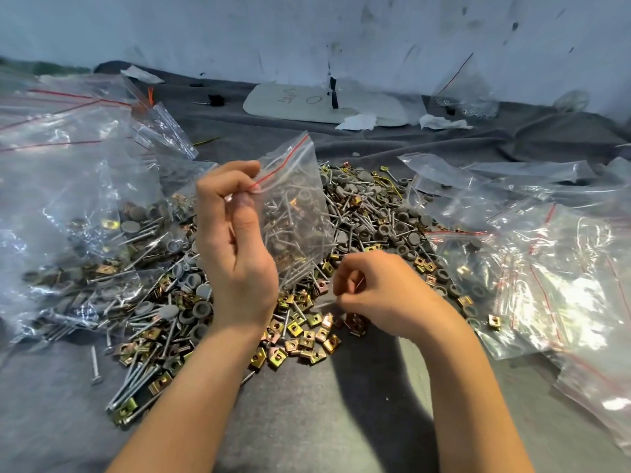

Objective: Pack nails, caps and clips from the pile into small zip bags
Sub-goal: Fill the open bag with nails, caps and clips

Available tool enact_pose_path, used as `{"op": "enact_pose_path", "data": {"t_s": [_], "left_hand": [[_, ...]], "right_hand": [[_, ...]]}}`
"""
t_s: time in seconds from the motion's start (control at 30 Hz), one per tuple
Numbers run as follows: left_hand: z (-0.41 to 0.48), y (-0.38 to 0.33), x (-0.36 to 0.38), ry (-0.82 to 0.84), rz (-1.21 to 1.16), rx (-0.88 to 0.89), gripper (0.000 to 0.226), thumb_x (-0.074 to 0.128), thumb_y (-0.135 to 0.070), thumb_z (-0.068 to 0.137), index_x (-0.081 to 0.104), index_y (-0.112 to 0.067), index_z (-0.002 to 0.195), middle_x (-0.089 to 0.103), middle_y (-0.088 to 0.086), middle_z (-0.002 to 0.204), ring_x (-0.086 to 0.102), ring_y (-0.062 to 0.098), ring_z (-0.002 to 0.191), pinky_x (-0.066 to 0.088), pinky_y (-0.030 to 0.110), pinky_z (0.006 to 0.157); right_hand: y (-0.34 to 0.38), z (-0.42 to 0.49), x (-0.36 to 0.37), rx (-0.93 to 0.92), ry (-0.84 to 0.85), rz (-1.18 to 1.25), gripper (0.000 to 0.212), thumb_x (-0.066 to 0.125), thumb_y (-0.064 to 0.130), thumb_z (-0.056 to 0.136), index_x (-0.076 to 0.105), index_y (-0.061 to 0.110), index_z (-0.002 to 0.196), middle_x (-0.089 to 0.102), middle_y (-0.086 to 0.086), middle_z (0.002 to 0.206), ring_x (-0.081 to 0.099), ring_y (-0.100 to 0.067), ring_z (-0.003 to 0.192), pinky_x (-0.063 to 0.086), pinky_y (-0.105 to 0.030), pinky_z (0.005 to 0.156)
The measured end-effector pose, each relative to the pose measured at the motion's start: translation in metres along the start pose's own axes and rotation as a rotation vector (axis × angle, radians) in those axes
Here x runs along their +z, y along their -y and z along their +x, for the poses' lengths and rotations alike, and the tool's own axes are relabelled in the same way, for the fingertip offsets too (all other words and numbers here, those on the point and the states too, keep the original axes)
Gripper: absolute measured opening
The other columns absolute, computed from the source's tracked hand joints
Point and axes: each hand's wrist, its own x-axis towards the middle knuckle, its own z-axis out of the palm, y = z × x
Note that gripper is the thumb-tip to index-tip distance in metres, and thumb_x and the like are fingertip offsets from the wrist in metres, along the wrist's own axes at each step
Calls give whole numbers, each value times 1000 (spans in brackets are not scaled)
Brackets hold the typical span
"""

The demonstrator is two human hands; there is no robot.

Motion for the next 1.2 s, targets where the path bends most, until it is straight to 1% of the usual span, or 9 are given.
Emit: {"op": "enact_pose_path", "data": {"t_s": [0.1,0.27,0.33,0.43,0.57,0.77,0.9,1.03,1.2], "left_hand": [[-2,-2,2,95,55,76,20,36,-7,91,50,-19,99,51,-1,114,52,11,110,44,30,97],[-10,-10,7,388,123,176,12,41,-6,91,49,-12,98,46,11,118,53,31,110,45,34,96],[-14,-13,9,456,146,241,10,42,-5,93,49,-10,97,47,14,118,51,22,111,42,25,96],[-16,-14,10,514,134,272,7,42,-10,98,49,-9,98,47,16,118,52,18,110,44,29,95],[-17,-13,10,517,105,251,11,39,-14,101,49,-9,99,47,14,119,56,29,107,50,40,91],[-14,-8,10,346,74,115,14,39,-7,92,50,-12,98,49,9,115,56,35,105,47,33,93],[-10,-6,8,241,26,25,18,37,-10,93,52,-18,100,51,13,115,55,38,107,47,41,96],[-9,-6,6,204,34,30,24,37,-11,95,50,-29,103,53,10,115,54,28,111,46,44,98],[-9,-5,5,222,28,37,22,38,-12,95,51,-28,102,52,5,115,55,36,111,46,53,96]], "right_hand": [[-3,-10,-18,-47,-182,173,17,67,9,85,69,25,80,64,10,79,59,2,68,44,-10,60],[3,-35,-46,-400,-588,441,18,64,4,86,69,22,88,65,-5,87,63,-20,78,50,-26,70],[9,-37,-47,-474,-730,368,17,63,1,85,68,17,89,62,-7,88,61,-15,78,48,-22,72],[14,-32,-43,-483,-845,55,9,62,-1,87,68,6,90,54,-2,91,55,-11,82,44,-19,75],[13,-25,-35,-455,-801,-19,9,65,5,86,70,8,93,57,-1,93,55,-25,90,43,-30,79],[2,-18,-36,-260,-843,431,21,61,7,88,67,27,89,67,10,87,62,-2,78,45,-15,69],[-11,-1,-18,58,-515,299,12,67,13,87,71,25,85,64,13,75,59,-1,69,43,-17,62],[-11,13,6,171,-201,8,14,70,20,85,71,21,99,61,7,88,53,-8,78,37,-20,62],[-12,17,11,186,-149,5,8,72,17,83,67,21,88,56,6,86,55,-14,84,38,-22,72]]}}
